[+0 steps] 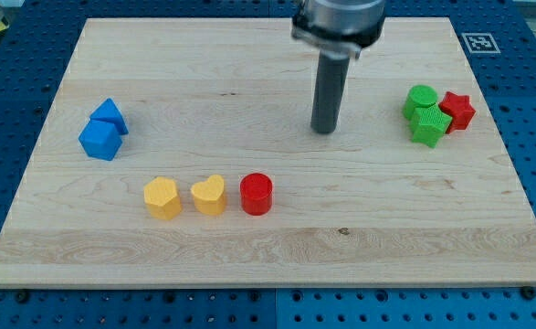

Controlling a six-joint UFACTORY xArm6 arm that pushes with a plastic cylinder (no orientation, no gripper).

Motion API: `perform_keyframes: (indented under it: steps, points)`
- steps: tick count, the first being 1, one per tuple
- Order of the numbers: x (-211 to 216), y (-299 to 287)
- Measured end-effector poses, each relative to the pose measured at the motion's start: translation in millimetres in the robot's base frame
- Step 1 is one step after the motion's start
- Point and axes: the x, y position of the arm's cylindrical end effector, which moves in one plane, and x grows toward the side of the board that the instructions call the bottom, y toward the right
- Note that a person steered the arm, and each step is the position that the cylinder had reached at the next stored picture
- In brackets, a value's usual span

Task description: Move the red star towards the bottom right of the board

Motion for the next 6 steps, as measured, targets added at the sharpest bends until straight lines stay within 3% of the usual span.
perform_keyframes:
  steps: [2, 6]
  points:
    - [-87.2, 111.3]
    - [-14.8, 161.0]
